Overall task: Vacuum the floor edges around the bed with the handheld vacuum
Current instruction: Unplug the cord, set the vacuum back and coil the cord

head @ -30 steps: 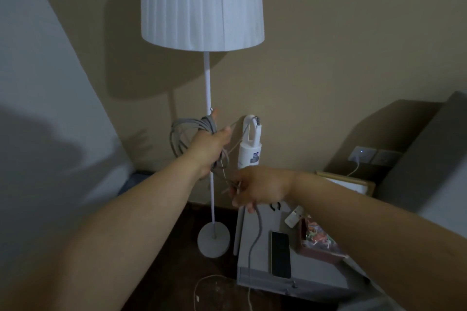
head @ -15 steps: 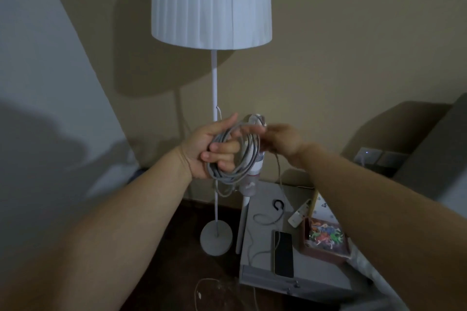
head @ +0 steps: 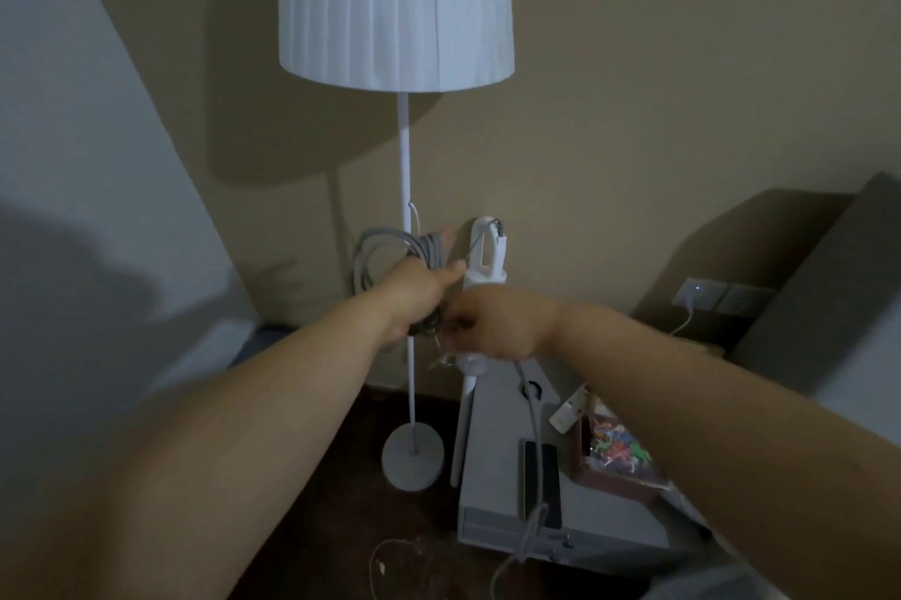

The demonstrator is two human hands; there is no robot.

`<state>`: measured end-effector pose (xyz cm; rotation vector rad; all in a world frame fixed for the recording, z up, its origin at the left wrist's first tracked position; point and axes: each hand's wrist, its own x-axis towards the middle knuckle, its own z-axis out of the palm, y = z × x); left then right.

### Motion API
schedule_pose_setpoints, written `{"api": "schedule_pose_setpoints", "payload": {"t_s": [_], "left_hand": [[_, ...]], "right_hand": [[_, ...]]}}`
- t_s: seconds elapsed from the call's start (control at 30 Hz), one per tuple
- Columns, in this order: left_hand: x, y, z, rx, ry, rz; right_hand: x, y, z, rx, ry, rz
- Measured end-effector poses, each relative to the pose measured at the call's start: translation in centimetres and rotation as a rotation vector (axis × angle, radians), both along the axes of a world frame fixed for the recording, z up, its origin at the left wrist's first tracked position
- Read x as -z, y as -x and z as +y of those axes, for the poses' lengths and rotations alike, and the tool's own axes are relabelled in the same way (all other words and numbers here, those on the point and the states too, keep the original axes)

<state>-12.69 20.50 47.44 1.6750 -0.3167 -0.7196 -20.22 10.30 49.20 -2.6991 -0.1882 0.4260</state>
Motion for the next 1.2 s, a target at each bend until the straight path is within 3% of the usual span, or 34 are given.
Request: {"api": "schedule_pose_setpoints", "payload": {"t_s": [0.1,0.23,0.33,0.47,0.57,0.7,0.77,0.87,0.93,1.07,1.2], "left_hand": [[-0.3,1.3,0.4,0.103,-0.047,0.213],[-0.7,0.9,1.3,0.318,-0.063,0.315],[-0.9,-0.2,2.6,0.543,0.085,0.443],[-2.1,-1.3,3.3,0.689,0.582,0.69],[-3.9,-1.3,2.6,0.433,0.757,0.578],[-4.2,-0.6,0.6,-0.031,0.611,0.373],[-2.8,0.1,0.0,-0.09,0.418,0.218],[-0.6,0.7,0.5,-0.104,0.188,0.041],[0.0,1.3,1.1,-0.03,0.084,0.076],[0.4,2.8,1.7,0.221,-0.081,0.236],[-0.3,1.8,1.8,0.298,0.111,0.471]], "right_hand": [[-1.6,-0.6,-2.6,0.136,-0.137,-0.055],[-2.3,-1.2,-4.6,0.329,-0.546,-0.106],[-0.7,-1.8,-5.7,0.494,-0.712,-0.15],[2.7,-1.6,-5.0,0.619,-0.491,-0.074],[6.7,-1.2,-3.5,0.589,-0.387,0.144],[7.2,0.1,0.3,0.247,-0.17,0.353],[5.3,0.4,1.6,0.056,-0.068,0.362],[1.5,0.4,1.2,-0.022,-0.033,0.366],[-1.1,0.4,0.0,0.013,-0.039,0.307],[-4.6,0.1,-2.7,0.171,-0.07,0.012],[-3.6,-0.6,-5.0,0.426,-0.592,-0.144]]}}
